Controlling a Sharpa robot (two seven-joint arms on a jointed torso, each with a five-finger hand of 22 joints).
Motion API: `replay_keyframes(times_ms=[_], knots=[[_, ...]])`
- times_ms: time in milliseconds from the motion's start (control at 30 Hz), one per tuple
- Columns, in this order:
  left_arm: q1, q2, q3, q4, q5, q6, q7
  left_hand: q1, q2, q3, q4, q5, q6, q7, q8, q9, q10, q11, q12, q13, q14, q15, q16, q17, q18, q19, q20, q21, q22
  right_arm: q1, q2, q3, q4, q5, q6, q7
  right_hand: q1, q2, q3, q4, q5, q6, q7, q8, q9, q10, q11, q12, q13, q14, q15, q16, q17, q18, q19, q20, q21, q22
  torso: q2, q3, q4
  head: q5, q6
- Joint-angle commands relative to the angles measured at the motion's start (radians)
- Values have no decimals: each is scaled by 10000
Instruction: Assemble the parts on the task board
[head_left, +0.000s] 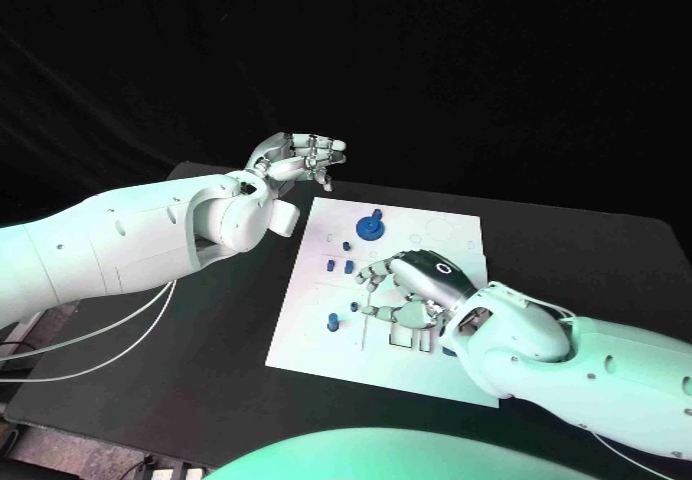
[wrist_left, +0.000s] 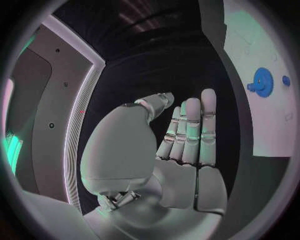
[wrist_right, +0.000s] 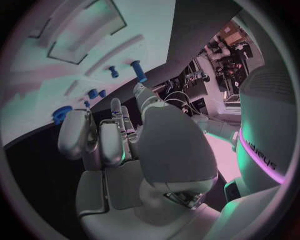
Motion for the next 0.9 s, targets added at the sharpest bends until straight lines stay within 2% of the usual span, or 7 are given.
replay_keyframes(times_ms=[33, 233, 300, 433, 467, 733, 900], knots=[[4, -27, -6, 34, 33, 146, 48, -44, 19, -8, 42, 29, -77, 29, 57, -8, -99, 5, 51, -11, -33, 12, 46, -12, 66, -41, 7, 6, 0, 263, -851, 33, 295, 3184, -362, 422, -250, -7, 95, 233, 214, 273, -170, 162, 26, 1141, -257, 530, 251, 345, -159, 497, 1001, -320, 407, -77, 1282, 1187, -45, -10, -118, -270, 141], [-11, -88, -35, 37, 35, 137, 57, -44, 19, -8, 42, 29, -77, 29, 57, -8, -99, 5, 51, -11, -33, 12, 46, -12, 66, -41, 7, 6, 0, 477, -2177, 40, 668, 4797, 371, 35, -720, -319, -91, 595, 276, 715, -574, 638, 242, 2583, -702, 2025, 1386, 548, -526, 958, 1843, -550, 728, -428, 2535, 1801, -98, 22, -223, -676, 207], [-21, -108, -45, 41, 36, 136, 59, -44, 19, -8, 42, 29, -77, 29, 57, -8, -99, 5, 51, -11, -33, 12, 46, -12, 66, -41, 7, 6, 0, 485, -2566, 18, 805, 4929, 674, -258, -759, -331, -112, 697, 272, 712, -659, 842, 402, 2367, -782, 2786, 2192, 548, -613, 998, 1869, -591, 769, -539, 2742, 1915, -106, 43, -258, -837, 219], [-41, -140, -60, 55, 37, 136, 60, -42, 16, -9, 42, 29, -87, 29, 62, -9, -116, 6, 59, -14, -38, 13, 49, -17, 66, -43, 9, 3, -2, 377, -3186, -35, 1079, 4502, 1024, -1001, -961, -259, -215, 947, 218, 461, -708, 1307, 815, 2525, -809, 6684, 7002, 610, -625, 1200, 2233, -714, 904, -578, 3379, 2226, -128, 70, -314, -1131, 205], [-46, -146, -63, 59, 38, 137, 61, -42, 16, -9, 42, 29, -87, 29, 62, -9, -116, 6, 59, -14, -38, 13, 49, -17, 66, -43, 9, 3, -2, 341, -3286, -44, 1128, 4340, 1046, -1169, -961, -259, -215, 947, 218, 461, -708, 1307, 815, 2525, -809, 6684, 7002, 610, -625, 1200, 2233, -714, 904, -578, 3379, 2226, -133, 76, -328, -1190, 194], [-71, -188, -76, 81, 39, 143, 61, -42, 16, -9, 42, 29, -87, 29, 62, -9, -116, 6, 59, -14, -38, 13, 49, -17, 66, -43, 9, 3, -2, 86, -3704, -102, 1389, 3264, 874, -2394, -1365, -167, -395, 983, 271, 406, -738, 1628, 1053, 2887, -823, 8312, 9203, 671, -641, 1375, 2623, -781, 982, -571, 3715, 2374, -136, 91, -382, -1385, 117], [-75, -207, -78, 96, 39, 145, 59, -42, 16, -9, 42, 29, -87, 29, 62, -9, -116, 6, 59, -14, -38, 13, 49, -17, 66, -43, 9, 3, -2, -125, -3595, -122, 1515, 2964, 781, -2801, -1659, -131, -591, 1007, 299, 389, -761, 1764, 1145, 3160, -838, 9032, 10189, 703, -652, 1466, 2839, -802, 1007, -576, 3817, 2418, -128, 81, -329, -1406, 67]])
